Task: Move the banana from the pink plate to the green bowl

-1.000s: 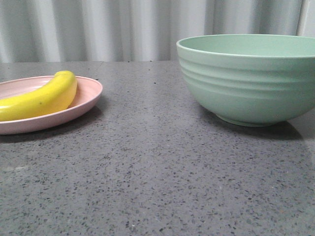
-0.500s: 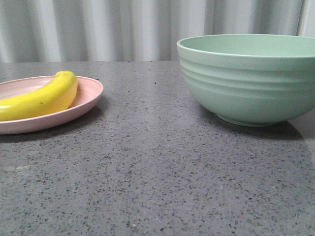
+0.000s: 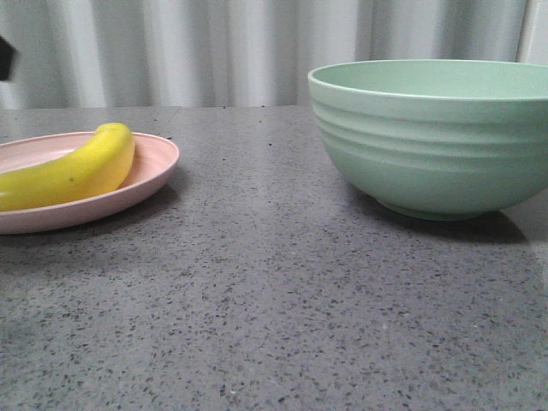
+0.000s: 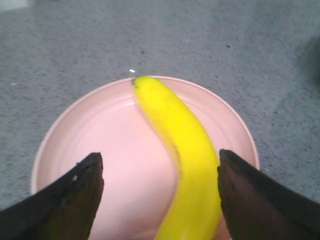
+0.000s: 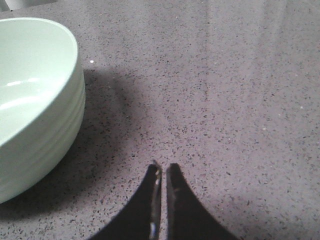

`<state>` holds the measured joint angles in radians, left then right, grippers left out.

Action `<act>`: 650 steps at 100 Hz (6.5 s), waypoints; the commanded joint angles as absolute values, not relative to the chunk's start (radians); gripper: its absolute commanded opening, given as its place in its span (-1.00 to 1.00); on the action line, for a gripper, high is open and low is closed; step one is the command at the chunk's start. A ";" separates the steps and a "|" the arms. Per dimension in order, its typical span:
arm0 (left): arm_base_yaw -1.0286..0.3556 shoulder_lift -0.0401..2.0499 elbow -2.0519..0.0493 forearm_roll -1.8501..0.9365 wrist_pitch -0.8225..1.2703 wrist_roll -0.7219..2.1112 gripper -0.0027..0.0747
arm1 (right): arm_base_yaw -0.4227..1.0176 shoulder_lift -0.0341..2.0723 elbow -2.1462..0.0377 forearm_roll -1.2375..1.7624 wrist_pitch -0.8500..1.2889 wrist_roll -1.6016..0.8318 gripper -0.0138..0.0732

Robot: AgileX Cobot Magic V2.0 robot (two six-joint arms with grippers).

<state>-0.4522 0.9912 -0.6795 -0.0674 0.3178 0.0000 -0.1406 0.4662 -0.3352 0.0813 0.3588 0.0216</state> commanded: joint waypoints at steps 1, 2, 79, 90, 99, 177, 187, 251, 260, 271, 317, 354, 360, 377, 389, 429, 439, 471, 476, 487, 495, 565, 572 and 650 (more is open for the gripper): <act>-0.507 1.072 -0.771 -0.077 0.307 0.006 0.23 | -0.143 0.480 -0.363 0.083 0.275 0.014 -0.85; -0.509 1.072 -0.775 -0.077 0.312 0.006 0.23 | -0.143 0.480 -0.363 0.083 0.275 0.014 -0.85; -0.529 1.356 -0.923 -0.075 0.518 0.008 0.03 | -0.143 0.480 -0.363 0.087 0.275 0.014 -0.85; -0.529 1.356 -0.923 -0.068 0.518 0.008 -0.29 | -0.143 0.480 -0.363 0.087 0.280 0.014 -0.85; -0.529 1.356 -0.923 -0.051 0.518 0.008 -0.61 | -0.143 0.480 -0.363 0.089 0.314 0.014 -0.85; -0.668 1.270 -1.107 -0.031 0.617 0.065 -0.98 | 0.124 0.610 -0.768 0.203 0.630 -0.027 0.00; -0.736 1.270 -1.119 -0.031 0.610 0.065 -0.98 | 0.205 0.692 -0.828 0.231 0.630 -0.027 0.03; -0.950 1.239 -1.119 -0.031 0.502 0.065 -0.98 | 0.507 1.201 -1.115 0.353 0.372 -0.027 0.22; -0.959 1.224 -1.119 -0.035 0.500 0.065 -0.98 | 0.507 1.240 -1.135 0.364 0.372 -0.027 0.22; -0.961 1.221 -1.119 -0.040 0.500 0.065 -0.98 | 0.507 1.278 -1.147 0.399 0.372 -0.027 0.22; -0.961 1.221 -1.119 -0.044 0.502 0.065 -0.95 | 0.507 1.300 -1.147 0.417 0.374 -0.027 -0.62; -0.953 1.183 -1.119 0.027 0.508 0.049 0.13 | 0.456 1.283 -1.150 0.411 0.326 -0.027 -0.86; -0.953 1.167 -1.119 0.028 0.508 0.049 0.13 | 0.421 1.276 -1.150 0.409 0.316 -0.027 -0.86; -0.953 1.128 -1.119 0.028 0.508 0.049 0.13 | 0.313 1.265 -1.150 0.403 0.314 -0.027 -0.86; -0.953 1.111 -1.119 0.028 0.508 0.049 0.13 | 0.245 1.265 -1.150 0.383 0.318 -0.027 -0.86; -0.953 1.109 -1.119 0.024 0.506 0.049 0.13 | 0.095 1.273 -1.150 0.330 0.418 -0.027 -0.86; -0.953 1.109 -1.119 0.022 0.494 0.049 0.13 | 0.095 1.285 -1.150 0.303 0.436 -0.033 -0.77; -0.953 1.109 -1.119 0.014 0.456 0.049 0.13 | 0.100 1.287 -1.150 0.290 0.444 -0.062 0.08; -0.953 1.109 -1.119 0.014 0.456 0.049 0.13 | 0.100 1.287 -1.150 0.290 0.443 -0.065 0.08; -0.953 1.109 -1.119 0.014 0.456 0.049 0.13 | 0.100 1.285 -1.150 0.290 0.442 -0.064 0.08; -0.953 1.109 -1.119 0.014 0.456 0.049 0.13 | 0.100 1.273 -1.150 0.283 0.449 -0.064 0.08; -0.953 1.015 -1.104 0.031 0.506 0.000 -0.98 | 0.100 0.902 -1.100 0.152 0.677 -0.078 -0.85; -0.953 0.992 -1.082 0.031 0.509 0.000 -0.98 | 0.100 0.843 -1.061 0.152 0.670 -0.078 -0.85; -0.953 0.300 -0.567 0.065 0.374 -0.034 -0.98 | 0.098 0.143 -0.499 0.057 0.491 -0.080 -0.85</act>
<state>-0.9504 0.3565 -0.5935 0.0686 0.4684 -0.0222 0.1010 0.1773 -0.5242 0.0791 0.5820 -0.0690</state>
